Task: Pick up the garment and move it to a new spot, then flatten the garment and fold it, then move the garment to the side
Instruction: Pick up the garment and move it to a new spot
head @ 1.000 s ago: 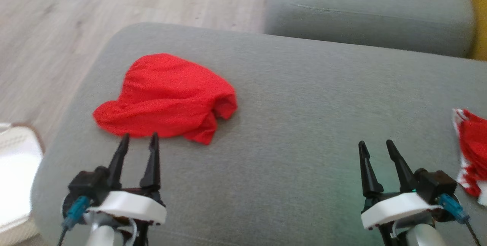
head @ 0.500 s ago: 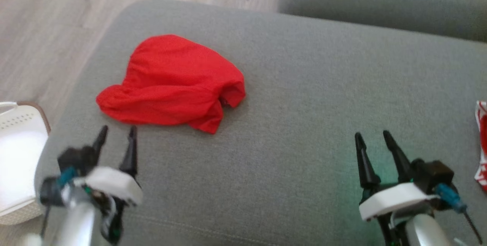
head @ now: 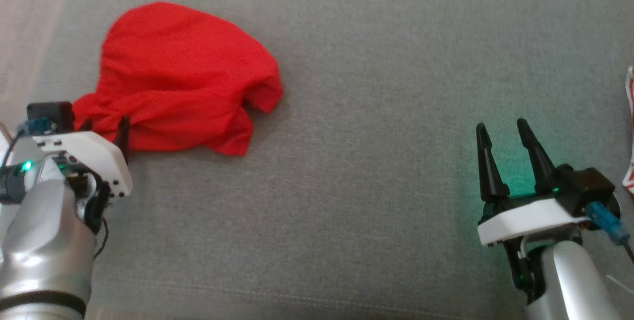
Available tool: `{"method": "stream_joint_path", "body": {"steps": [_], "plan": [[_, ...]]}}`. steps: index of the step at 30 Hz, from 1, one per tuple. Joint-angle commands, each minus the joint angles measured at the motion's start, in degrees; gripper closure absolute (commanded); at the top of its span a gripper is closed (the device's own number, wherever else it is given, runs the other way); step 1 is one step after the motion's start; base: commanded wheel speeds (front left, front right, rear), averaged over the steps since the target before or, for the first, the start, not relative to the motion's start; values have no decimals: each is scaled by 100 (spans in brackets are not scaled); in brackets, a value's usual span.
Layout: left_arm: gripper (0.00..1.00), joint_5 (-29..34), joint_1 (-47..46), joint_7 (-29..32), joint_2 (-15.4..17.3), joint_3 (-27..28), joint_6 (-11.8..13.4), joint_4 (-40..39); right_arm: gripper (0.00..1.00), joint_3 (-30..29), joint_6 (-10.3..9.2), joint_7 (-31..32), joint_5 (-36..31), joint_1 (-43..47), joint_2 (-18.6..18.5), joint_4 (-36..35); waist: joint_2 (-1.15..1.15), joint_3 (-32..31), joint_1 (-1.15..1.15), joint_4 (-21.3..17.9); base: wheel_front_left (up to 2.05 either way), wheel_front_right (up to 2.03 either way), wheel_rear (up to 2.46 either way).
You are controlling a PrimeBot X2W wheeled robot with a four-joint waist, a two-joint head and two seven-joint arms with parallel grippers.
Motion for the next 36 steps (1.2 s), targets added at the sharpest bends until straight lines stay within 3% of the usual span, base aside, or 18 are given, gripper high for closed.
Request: {"method": "stream_joint_path", "body": {"steps": [1, 5, 6, 7, 8, 13, 19, 23, 27, 36], "plan": [[0, -132, -296, 66, 325, 97, -29, 3, 0, 136, -5, 5, -64, -195, -45, -230, 0, 239, -2, -167, 0, 0, 0], [0, -449, -563, 317, 483, -156, -32, 461, 0, 114, -5, 10, -85, -248, -58, -300, 0, 374, -2, -241, 0, 0, 0], [47, -680, -639, 421, 500, -221, -32, 632, 0, 83, -5, -1, -91, -255, -59, -319, 0, 392, -2, -256, 0, 0, 0], [59, -779, -665, 451, 511, -278, -33, 680, 0, 72, -5, -4, -91, -263, -58, -328, 0, 398, -2, -264, 0, 0, 0], [100, -858, -681, 448, 533, -350, -33, 703, 0, 63, -5, -7, -92, -271, -58, -334, 0, 397, -2, -271, 0, 0, 0], [100, -1005, -782, -380, 737, -480, -33, 643, 0, 51, -5, -38, -83, -282, -51, -300, 0, 278, -2, -294, 0, 0, 0], [100, -966, -857, -1386, 732, -553, -33, 295, 0, 71, -5, -132, -18, -244, -36, -146, 0, -63, -2, -370, 0, 0, 0], [100, -1030, -790, -1479, 686, -662, -33, -316, 0, 92, -5, -181, 19, -208, -29, -60, 0, -244, -2, -450, 0, 0, 0], [100, -1034, -556, -1492, 643, -803, -34, -1431, 0, 113, -5, -259, 94, -185, -22, 32, 0, -441, -2, -620, 0, 0, 0], [100, -987, -411, -1206, 362, -1670, -34, -3206, 0, 280, -5, -456, 365, -293, -17, 259, 0, -722, -2, -1289, 0, 0, 0]]}}
